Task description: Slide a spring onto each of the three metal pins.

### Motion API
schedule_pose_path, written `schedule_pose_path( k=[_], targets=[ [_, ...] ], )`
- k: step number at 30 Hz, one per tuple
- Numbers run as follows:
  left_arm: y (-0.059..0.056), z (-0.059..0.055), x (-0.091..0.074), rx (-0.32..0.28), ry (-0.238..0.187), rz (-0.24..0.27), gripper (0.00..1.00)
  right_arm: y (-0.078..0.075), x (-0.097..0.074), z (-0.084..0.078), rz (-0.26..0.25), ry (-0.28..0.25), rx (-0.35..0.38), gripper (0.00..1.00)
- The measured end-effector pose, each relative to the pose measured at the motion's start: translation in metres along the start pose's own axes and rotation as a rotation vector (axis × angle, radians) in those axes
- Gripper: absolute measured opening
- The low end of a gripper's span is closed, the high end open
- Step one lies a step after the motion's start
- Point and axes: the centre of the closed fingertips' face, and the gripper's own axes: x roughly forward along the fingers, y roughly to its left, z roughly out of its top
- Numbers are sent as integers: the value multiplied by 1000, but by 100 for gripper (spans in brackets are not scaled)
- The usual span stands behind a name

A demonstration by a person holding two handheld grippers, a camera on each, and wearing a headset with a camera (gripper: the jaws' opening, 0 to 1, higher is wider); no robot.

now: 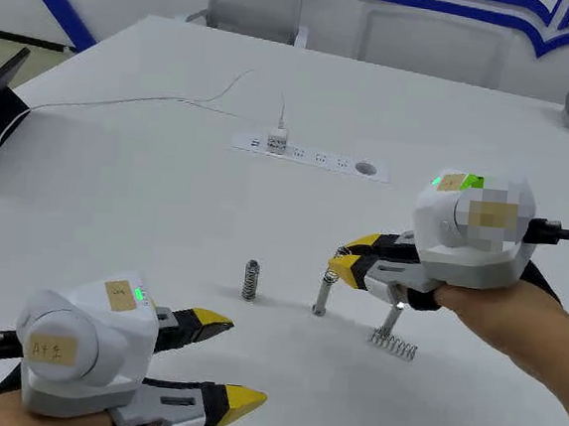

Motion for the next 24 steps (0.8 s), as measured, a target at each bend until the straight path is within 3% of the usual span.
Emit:
schedule_pose_path(
  k=[24],
  targets=[
    [1,-2,-6,-10,3,21,51,2,21,-23,14,49,42,12]
  ],
)
